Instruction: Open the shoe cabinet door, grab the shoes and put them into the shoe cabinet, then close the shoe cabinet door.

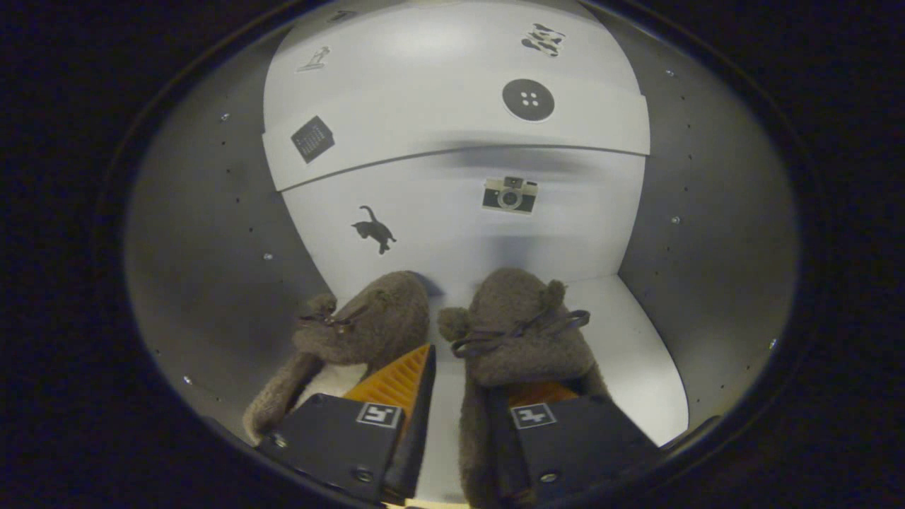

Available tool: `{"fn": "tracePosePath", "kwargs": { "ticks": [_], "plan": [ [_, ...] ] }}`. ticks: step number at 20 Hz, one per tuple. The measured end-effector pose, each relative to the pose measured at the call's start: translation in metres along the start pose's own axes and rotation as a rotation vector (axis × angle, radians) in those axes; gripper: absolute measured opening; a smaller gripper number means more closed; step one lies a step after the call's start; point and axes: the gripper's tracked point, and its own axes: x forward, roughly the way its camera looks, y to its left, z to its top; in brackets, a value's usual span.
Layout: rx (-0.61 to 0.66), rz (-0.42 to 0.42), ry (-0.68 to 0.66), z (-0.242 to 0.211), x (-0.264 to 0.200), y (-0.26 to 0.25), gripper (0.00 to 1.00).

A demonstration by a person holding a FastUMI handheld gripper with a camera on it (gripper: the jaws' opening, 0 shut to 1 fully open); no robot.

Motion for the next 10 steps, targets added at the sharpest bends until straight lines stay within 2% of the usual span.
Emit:
{"fn": "tracePosePath", "kwargs": {
  "ticks": [1, 3, 6, 10],
  "plan": [
    [-0.005, -0.009, -0.025, 0.003, -0.008, -0.001, 0.47],
    [-0.004, -0.024, -0.07, 0.008, -0.029, -0.004, 0.53],
    [-0.028, -0.028, -0.131, 0.004, -0.068, -0.005, 0.83],
    [-0.045, -0.012, -0.246, -0.003, -0.147, -0.002, 0.81]
  ]
}}
